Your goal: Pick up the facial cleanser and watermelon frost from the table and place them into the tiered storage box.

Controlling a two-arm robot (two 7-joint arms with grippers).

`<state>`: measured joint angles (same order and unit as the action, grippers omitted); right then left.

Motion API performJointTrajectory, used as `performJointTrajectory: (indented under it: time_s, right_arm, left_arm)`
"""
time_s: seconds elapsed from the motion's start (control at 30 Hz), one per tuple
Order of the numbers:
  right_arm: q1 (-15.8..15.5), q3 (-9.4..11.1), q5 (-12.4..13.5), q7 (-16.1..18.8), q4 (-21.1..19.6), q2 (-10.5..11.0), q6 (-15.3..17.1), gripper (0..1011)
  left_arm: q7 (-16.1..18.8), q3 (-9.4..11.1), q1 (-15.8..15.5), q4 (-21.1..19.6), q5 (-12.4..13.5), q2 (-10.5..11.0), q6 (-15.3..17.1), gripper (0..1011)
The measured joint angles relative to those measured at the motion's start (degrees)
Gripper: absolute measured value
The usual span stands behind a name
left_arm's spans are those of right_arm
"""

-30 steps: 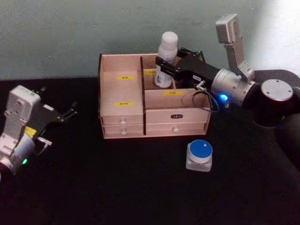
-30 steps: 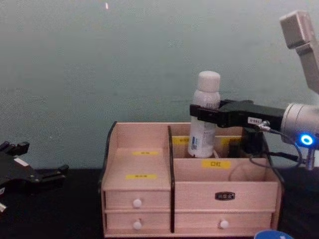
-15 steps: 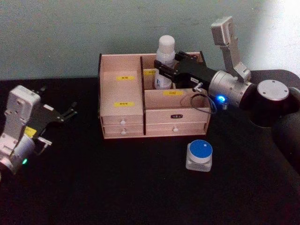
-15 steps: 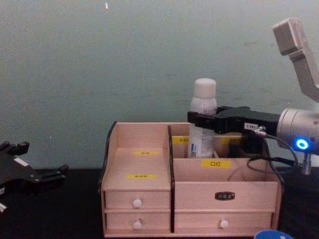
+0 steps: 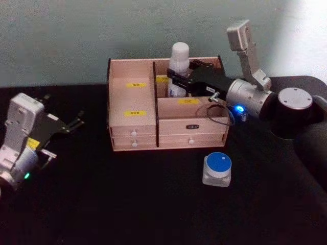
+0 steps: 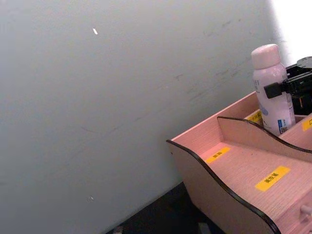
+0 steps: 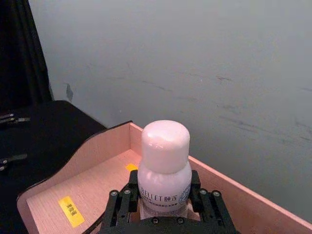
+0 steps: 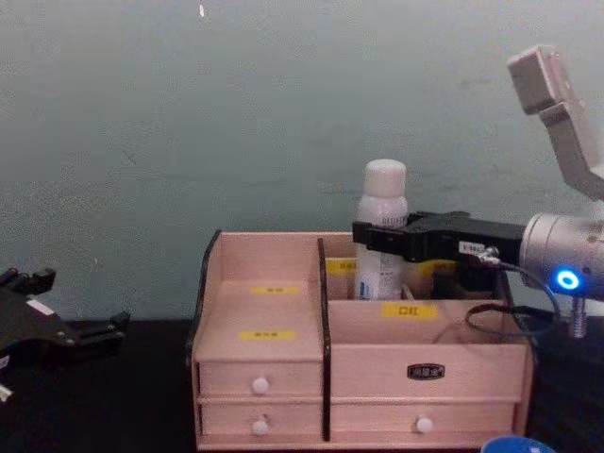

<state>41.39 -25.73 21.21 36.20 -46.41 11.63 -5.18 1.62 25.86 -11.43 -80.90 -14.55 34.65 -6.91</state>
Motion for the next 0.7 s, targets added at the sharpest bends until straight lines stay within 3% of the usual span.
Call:
performJointTrajectory:
  time_s: [0.7]
  right_arm:
    - [0.97, 0.24, -0.93, -0.11, 2.76, -0.90, 0.71, 596]
  left_arm:
    - [0.00, 0.00, 0.00, 0.00, 0.00, 0.00, 0.00, 1001]
